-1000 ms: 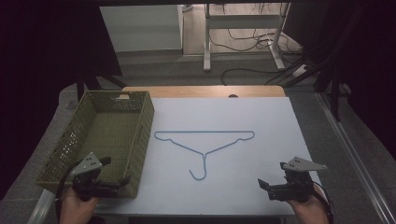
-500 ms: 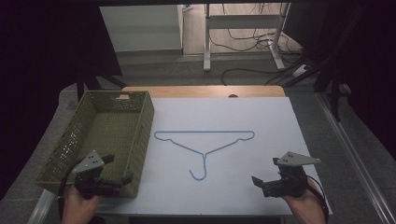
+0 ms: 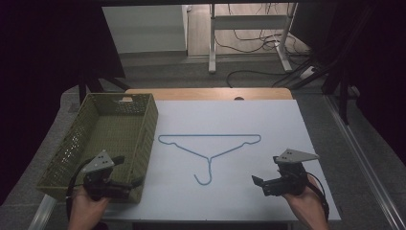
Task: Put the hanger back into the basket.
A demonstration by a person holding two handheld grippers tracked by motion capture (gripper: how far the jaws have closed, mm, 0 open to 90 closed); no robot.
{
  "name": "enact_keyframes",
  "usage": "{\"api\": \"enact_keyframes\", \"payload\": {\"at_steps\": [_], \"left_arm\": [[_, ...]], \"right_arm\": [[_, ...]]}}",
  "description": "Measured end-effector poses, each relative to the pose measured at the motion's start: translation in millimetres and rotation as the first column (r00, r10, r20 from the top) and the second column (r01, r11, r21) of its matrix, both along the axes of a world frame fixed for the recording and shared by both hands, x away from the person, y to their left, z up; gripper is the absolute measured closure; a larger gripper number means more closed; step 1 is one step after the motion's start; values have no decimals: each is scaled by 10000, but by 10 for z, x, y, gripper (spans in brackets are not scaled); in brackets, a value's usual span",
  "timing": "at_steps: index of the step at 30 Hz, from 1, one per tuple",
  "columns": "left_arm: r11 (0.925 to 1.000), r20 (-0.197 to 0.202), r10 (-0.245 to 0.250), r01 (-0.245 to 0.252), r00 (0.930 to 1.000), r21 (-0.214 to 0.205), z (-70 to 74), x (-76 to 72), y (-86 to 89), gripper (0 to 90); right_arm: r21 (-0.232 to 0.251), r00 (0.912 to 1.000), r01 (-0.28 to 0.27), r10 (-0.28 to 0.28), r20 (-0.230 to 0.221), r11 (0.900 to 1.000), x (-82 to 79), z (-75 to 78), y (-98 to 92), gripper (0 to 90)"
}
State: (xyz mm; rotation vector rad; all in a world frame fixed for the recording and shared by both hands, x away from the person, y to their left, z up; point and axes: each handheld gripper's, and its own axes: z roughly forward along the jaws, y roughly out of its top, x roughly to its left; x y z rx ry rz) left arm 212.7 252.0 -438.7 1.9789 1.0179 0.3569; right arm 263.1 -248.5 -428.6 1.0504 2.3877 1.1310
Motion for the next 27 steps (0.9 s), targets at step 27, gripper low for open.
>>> {"api": "enact_keyframes", "payload": {"at_steps": [27], "left_arm": [[9937,-204,-1038,1028,9944,-450,46,193,-509,0]], "right_arm": [[-289,9979,-562,553,-325,9980,220,-53,403,0]]}}
